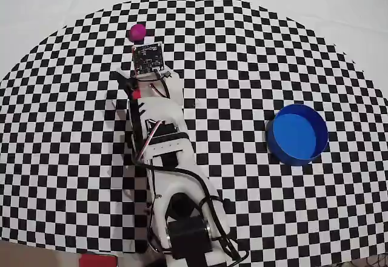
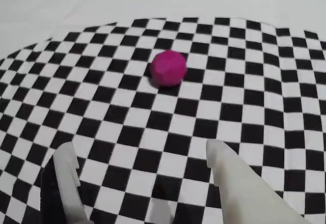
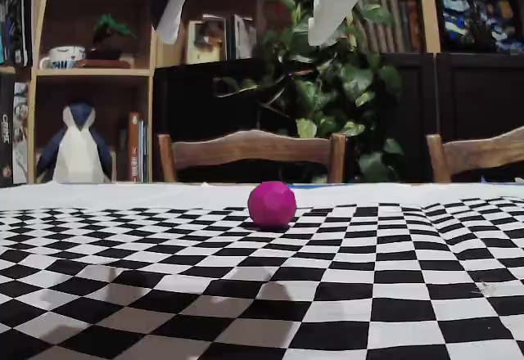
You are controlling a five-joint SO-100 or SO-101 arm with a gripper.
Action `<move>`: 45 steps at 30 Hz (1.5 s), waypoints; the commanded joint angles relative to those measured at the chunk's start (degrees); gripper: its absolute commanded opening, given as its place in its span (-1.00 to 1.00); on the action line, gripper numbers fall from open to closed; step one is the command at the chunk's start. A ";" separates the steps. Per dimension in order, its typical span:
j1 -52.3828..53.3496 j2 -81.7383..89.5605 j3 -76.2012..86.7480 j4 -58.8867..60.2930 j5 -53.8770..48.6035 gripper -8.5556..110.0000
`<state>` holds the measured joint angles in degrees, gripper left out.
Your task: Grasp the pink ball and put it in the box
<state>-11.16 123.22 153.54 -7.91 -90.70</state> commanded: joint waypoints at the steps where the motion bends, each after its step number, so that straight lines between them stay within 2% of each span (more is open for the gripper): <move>1: 0.70 -3.16 -4.48 -1.41 -0.44 -0.36; 25: 1.05 -26.72 -22.68 -2.55 -0.44 -0.36; 45: 1.14 -39.11 -37.97 3.60 -0.44 -0.36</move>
<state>-10.37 84.38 119.09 -4.92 -90.70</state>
